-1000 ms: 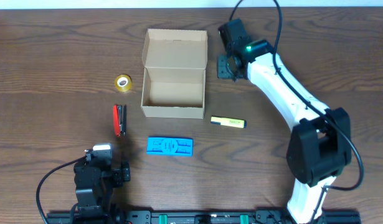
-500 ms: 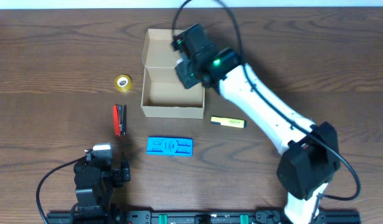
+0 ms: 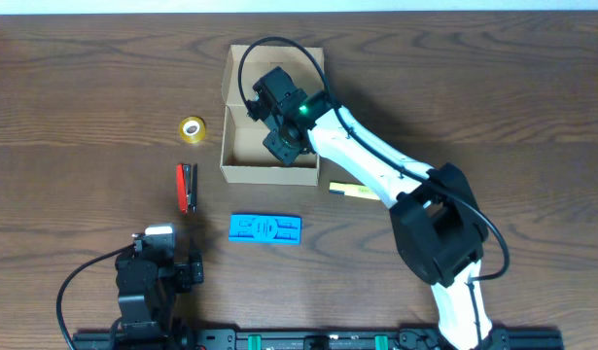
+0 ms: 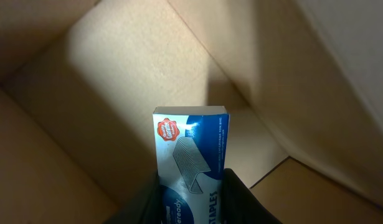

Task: Pack container
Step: 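Carry the staples box into the cardboard box and release it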

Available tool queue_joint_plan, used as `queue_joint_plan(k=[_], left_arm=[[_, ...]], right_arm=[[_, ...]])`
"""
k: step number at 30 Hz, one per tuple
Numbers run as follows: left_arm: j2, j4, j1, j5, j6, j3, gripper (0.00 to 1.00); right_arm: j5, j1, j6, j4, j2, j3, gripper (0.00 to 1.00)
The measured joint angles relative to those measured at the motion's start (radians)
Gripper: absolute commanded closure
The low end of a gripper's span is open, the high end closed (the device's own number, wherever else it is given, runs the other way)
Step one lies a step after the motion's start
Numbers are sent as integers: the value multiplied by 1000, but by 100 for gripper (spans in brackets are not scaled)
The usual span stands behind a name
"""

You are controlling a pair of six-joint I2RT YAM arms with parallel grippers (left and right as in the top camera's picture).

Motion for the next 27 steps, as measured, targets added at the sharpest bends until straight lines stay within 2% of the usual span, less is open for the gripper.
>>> queue_joint_plan(k=[5,10,17,18,19,20,21,27], left_arm=[[0,0,0,0,0,0,5],[0,0,0,0,0,0,5],[0,0,0,0,0,0,4],[0,0,0,0,0,0,5],[0,0,0,0,0,0,5],[0,0,0,0,0,0,5],[0,0,0,0,0,0,5],[0,0,0,0,0,0,5]], right_arm=[[3,0,-12,0,0,0,64],[24,0,-17,13,0,0,59],[32,0,-17,33,0,0,58],[34,0,-17,33,0,0,55],[34,0,-16,32,-2,0,44],[35,0,-20,32,-5,0,17],[36,0,-16,30,-13,0,2],[67,-1,39,3,-146,0,1]])
